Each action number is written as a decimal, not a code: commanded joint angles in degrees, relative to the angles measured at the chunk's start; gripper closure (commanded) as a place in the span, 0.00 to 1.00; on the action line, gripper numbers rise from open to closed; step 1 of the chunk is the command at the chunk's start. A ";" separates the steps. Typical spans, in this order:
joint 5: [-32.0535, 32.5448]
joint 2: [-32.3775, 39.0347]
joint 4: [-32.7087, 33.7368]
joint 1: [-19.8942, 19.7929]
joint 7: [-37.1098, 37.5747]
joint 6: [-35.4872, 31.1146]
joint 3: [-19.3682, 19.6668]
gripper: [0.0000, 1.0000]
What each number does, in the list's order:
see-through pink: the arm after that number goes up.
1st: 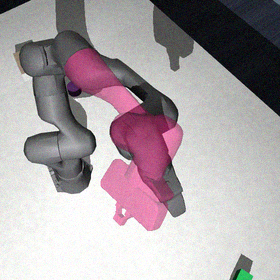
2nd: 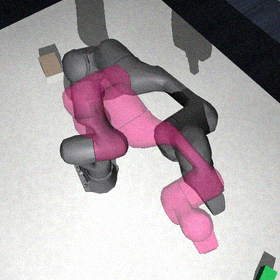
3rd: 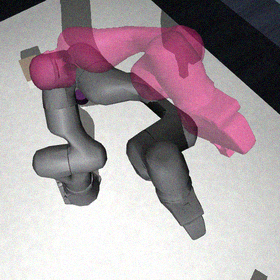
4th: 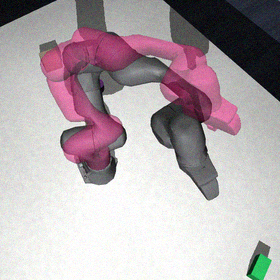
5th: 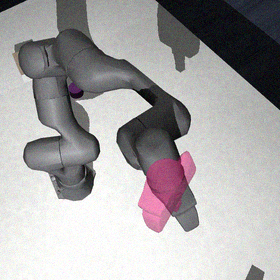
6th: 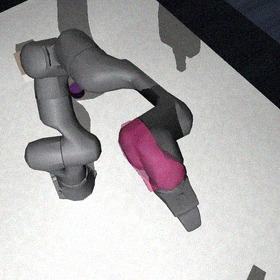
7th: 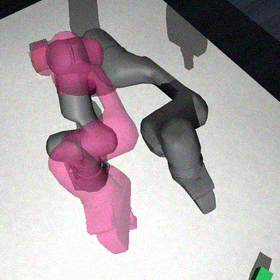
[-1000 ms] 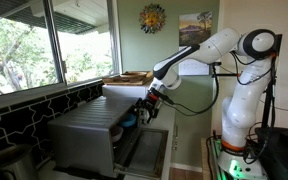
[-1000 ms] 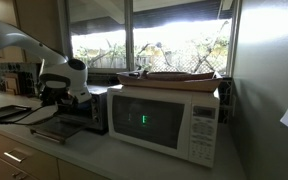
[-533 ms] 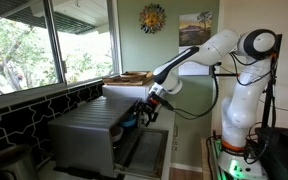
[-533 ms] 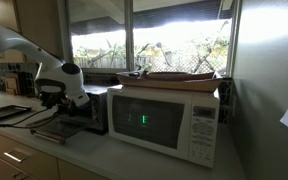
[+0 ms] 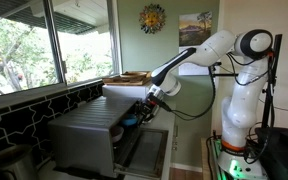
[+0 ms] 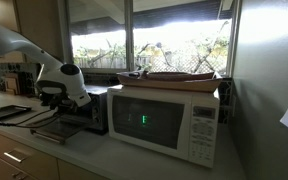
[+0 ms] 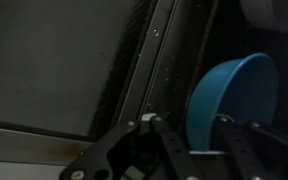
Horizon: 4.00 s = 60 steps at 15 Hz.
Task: Remove the two bowls from the toaster oven and stack them together on top of the oven
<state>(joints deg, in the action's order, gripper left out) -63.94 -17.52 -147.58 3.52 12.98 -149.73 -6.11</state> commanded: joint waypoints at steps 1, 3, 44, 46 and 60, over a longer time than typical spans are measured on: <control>2.05 -1.69 -0.29 -0.75 1.01 0.94 0.59 0.67; 3.44 -2.30 -0.46 -1.13 1.54 1.37 0.63 0.50; 42.21 -0.79 25.14 -7.09 36.18 32.43 -3.54 0.99; 44.98 1.58 26.59 -6.71 41.16 29.73 -4.08 0.99; 32.97 -5.37 23.86 -0.78 18.59 36.35 4.02 0.05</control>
<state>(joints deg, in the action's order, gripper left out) -26.18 -17.62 -118.22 0.83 40.86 -115.68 -4.53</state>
